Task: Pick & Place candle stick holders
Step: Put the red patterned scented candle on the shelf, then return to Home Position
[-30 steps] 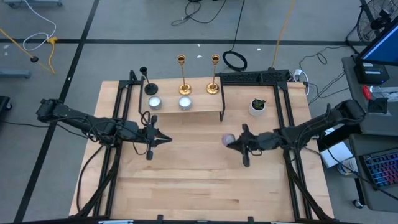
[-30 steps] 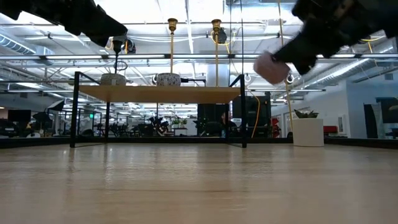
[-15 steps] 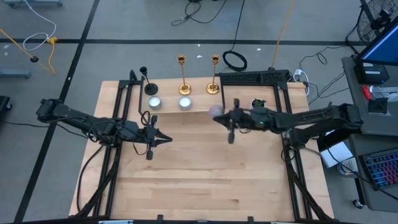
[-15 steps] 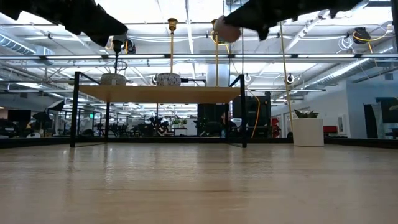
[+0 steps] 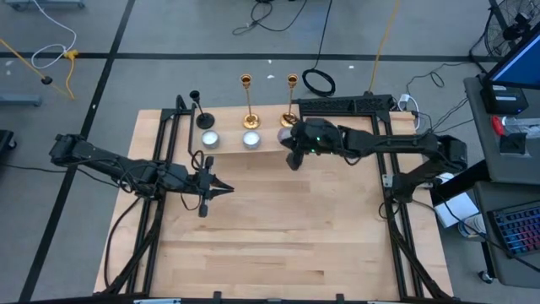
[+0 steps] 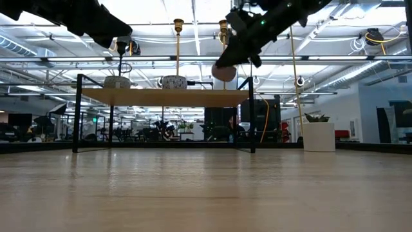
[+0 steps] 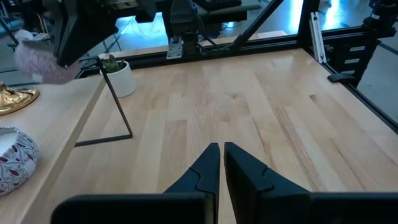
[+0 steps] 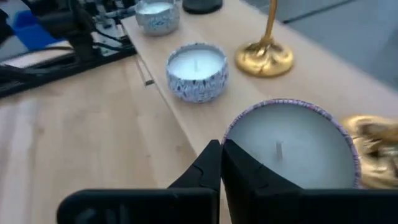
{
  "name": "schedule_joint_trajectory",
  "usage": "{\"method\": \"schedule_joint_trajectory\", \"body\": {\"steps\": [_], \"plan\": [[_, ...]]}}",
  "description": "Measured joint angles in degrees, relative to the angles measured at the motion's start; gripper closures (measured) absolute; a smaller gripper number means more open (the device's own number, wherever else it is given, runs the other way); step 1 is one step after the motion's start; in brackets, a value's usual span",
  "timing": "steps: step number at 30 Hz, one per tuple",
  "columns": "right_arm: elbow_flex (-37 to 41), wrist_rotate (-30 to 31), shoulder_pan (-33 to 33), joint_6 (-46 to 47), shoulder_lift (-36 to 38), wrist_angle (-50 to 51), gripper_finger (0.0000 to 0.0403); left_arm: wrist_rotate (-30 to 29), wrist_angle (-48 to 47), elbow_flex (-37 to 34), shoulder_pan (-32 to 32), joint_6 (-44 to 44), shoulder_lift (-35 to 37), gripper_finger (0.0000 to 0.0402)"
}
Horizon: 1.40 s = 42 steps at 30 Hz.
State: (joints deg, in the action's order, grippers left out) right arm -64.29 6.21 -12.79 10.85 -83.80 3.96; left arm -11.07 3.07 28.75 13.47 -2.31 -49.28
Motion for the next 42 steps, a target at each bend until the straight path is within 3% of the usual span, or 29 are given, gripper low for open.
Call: {"method": "schedule_joint_trajectory", "body": {"steps": [4, 27, 42], "plan": [[0.0, -5.0, -2.2, 3.2, -1.1, 0.9, 0.0403, 0.0, -0.1, 0.0, 0.0, 0.0, 0.0, 0.0371], [1.2, -4.8, -4.2, -0.8, -1.4, 1.8, 0.038, 0.0, -0.4, 0.0, 0.0, 0.0, 0.0, 0.0371], [1.2, -4.8, -4.2, -7.8, -0.9, -0.7, 0.0285, 0.0, -0.2, 0.0, 0.0, 1.1, 0.0, 0.0371]]}}
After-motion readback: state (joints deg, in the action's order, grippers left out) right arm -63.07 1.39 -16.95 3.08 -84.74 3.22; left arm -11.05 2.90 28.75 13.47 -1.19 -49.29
